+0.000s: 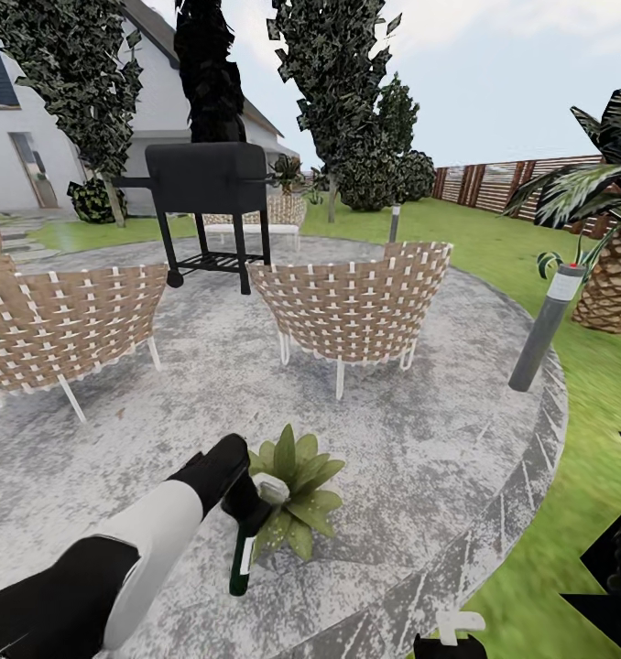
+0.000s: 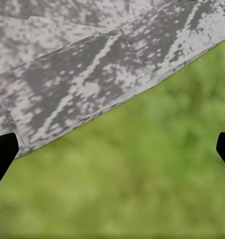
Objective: Pick up the pesticide atomizer in the garden and spray insectifuge to fully cover both potted plants in the garden.
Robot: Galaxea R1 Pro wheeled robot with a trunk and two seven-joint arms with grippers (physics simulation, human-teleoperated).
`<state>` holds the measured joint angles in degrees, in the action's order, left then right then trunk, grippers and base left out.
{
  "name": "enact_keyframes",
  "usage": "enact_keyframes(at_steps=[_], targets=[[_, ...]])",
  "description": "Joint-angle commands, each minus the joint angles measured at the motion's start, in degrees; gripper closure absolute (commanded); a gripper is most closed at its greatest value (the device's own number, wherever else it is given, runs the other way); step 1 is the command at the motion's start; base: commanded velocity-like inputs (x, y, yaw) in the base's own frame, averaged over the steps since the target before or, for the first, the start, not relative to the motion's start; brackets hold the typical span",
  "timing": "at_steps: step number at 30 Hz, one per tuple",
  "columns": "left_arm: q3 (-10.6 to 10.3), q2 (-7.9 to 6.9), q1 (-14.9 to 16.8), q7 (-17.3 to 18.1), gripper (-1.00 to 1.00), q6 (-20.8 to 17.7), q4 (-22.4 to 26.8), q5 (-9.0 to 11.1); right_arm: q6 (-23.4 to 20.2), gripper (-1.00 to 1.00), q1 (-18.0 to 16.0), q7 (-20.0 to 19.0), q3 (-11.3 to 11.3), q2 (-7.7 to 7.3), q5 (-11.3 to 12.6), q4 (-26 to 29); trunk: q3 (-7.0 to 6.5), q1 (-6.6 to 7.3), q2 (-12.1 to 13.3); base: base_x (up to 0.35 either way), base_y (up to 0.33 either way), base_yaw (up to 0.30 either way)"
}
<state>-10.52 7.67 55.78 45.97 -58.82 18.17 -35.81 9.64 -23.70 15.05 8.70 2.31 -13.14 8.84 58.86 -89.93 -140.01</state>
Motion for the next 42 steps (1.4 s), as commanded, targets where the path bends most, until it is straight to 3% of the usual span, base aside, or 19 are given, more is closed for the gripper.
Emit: enact_keyframes(at_steps=[1,3,5,7,8,11,13,17,19,21,23,26,29,36,42], targets=[[-1.07,0.45,0.26,0.89,1.0,-0.03,0.01,-0.92,0.19,-1.0,-0.04,0.14,0.48,0.04,-0.57,-0.05,0.05,0.01,-0.02,0.0,0.0,0.0],[-3.49,0.75,0.88,1.22,1.0,-0.05,-0.12,-0.86,0.19,-1.0,-0.04,0.15,0.48,0.01,-0.57,-0.05,0.05,0.01,-0.02,0.0,0.0,0.0],[-4.5,0.64,2.43,2.14,1.0,-0.06,-1.48,-0.83,0.18,-1.0,-0.04,0.16,0.47,0.03,-0.57,-0.11,0.05,0.01,-0.02,0.0,0.0,0.0],[-5.54,0.49,6.22,8.38,1.0,0.13,-6.56,-0.88,0.2,-1.0,-0.04,0.16,0.45,0.05,-0.57,-0.13,0.05,0.01,-0.02,0.0,0.0,0.0],[-7.42,0.36,7.92,11.35,1.0,0.18,-8.18,-0.91,0.2,-1.0,-0.04,0.16,0.45,0.06,-0.55,-0.4,0.05,0.01,-0.02,0.0,0.0,0.0],[-13.05,0.63,9.49,16.2,1.0,0.08,-9.18,-0.85,0.2,-1.0,-0.04,0.16,0.44,0.13,-0.49,-2.17,0.05,0.01,-0.02,0.0,0.0,0.0],[-14.4,1.32,9.95,18.23,1.0,0.09,-9.01,-0.84,0.2,-1.0,-0.05,0.16,0.44,0.15,-0.48,-2.65,0.05,0.01,-0.02,0.0,0.0,0.0],[-14.89,1.09,10.59,18.87,1.0,0.09,-9.36,-0.84,0.2,-1.0,-0.04,0.16,0.44,0.15,-0.48,-2.76,0.05,0.01,-0.02,0.0,0.0,0.0],[-14.89,0.26,10.7,19.27,1.0,0.24,-9.47,-0.84,0.2,-1.0,-0.04,0.16,0.44,0.15,-0.48,-2.77,0.05,0.01,-0.02,0.0,0.0,0.0],[-14.89,-1.84,10.78,21.22,1.0,0.48,-9.43,-0.89,0.2,-1.0,-0.04,0.16,0.44,0.15,-0.48,-2.79,0.05,0.01,-0.02,0.0,0.0,0.0],[-15.0,-4.89,10.84,23.97,1.0,0.74,-9.3,-0.98,0.2,-1.0,-0.04,0.16,0.44,0.15,-0.48,-2.79,0.05,0.01,-0.02,0.0,0.0,0.0],[-16.36,-5.93,10.84,24.78,1.0,0.74,-9.03,-2.23,0.2,-1.0,-0.05,0.16,0.44,0.15,-0.48,-2.78,0.05,0.01,-0.02,0.0,0.0,0.0],[-17.15,-5.36,11.32,25.03,1.0,0.69,-8.58,-3.14,0.2,-1.0,-0.04,0.16,0.44,0.15,-0.48,-2.78,0.05,0.01,-0.02,0.0,0.0,0.0],[-17.17,-5.03,16.21,25.05,1.0,0.56,-9.3,-3.21,0.2,-1.0,-0.04,0.16,0.44,0.15,-0.48,-2.78,0.05,0.01,-0.02,0.0,0.0,0.0],[-17.97,-5.1,15.69,25.27,1.0,0.65,-9.29,-3.3,0.2,-1.0,-0.04,0.21,0.51,0.15,-0.48,-2.78,0.05,0.01,-0.02,0.033,0.008,0.0]])
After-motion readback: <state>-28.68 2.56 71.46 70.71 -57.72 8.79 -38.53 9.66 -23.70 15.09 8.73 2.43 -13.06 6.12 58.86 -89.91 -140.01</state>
